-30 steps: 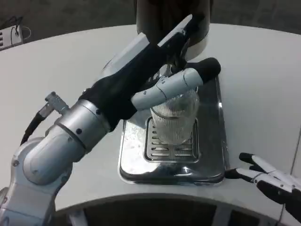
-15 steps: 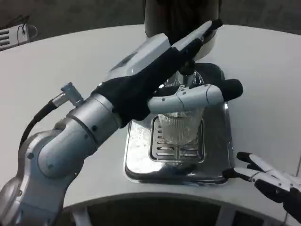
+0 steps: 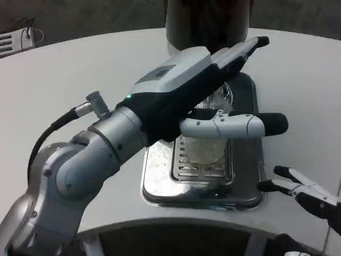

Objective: Grasp the cup under the faucet to collect the drink, then remove the cup.

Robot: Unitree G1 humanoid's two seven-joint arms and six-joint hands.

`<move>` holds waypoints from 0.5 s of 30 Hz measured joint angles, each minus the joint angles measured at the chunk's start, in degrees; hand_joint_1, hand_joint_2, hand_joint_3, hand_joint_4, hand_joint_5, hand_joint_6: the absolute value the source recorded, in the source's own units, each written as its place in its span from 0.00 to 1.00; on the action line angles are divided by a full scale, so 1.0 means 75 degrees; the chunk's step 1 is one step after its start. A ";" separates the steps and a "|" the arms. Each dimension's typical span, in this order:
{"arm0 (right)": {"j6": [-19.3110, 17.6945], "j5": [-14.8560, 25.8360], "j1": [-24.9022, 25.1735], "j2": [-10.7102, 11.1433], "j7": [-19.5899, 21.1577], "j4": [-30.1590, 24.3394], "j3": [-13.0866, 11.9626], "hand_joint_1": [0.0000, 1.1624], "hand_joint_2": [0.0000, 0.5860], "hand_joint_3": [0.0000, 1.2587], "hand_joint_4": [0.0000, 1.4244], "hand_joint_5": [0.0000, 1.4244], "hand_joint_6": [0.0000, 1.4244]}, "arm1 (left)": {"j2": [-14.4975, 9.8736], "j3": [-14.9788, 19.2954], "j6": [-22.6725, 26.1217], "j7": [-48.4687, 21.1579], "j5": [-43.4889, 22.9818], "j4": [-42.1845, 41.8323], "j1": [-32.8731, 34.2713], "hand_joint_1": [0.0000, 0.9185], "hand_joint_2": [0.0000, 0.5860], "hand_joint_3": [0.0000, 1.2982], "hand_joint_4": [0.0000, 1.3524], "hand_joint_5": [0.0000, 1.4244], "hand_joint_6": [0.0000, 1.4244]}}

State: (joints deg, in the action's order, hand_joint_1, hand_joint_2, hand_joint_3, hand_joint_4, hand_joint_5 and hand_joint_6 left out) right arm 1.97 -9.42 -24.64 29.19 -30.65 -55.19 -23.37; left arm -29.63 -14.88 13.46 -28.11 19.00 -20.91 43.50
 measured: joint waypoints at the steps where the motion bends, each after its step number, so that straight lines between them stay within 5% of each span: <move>1: 0.0050 0.0074 0.0016 -0.0027 0.0003 0.0006 -0.0013 0.44 0.68 0.10 0.03 0.11 0.11 | 0.0000 0.0001 -0.0005 -0.0002 0.0002 0.0001 0.0000 0.00 0.00 0.00 0.00 0.00 0.04; 10: 0.0876 0.1030 0.0557 -0.0576 0.0440 0.0550 0.0067 0.60 0.45 0.01 0.03 0.13 0.12 | 0.0005 0.0026 0.0004 -0.0021 0.0158 -0.0038 -0.0023 0.00 0.00 0.00 0.00 0.00 0.04; 15: 0.0945 0.1001 0.1056 -0.0729 0.0776 0.0966 0.0564 0.62 0.44 0.00 0.02 0.12 0.12 | 0.0033 0.0090 0.0090 -0.0032 0.0154 -0.0146 -0.0084 0.00 0.00 0.00 0.00 0.00 0.04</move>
State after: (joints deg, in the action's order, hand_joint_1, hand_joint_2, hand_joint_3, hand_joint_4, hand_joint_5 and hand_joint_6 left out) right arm 9.06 -1.91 -16.72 23.72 -24.83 -47.95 -19.14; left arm -29.39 -14.20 14.13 -28.35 20.15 -22.00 42.87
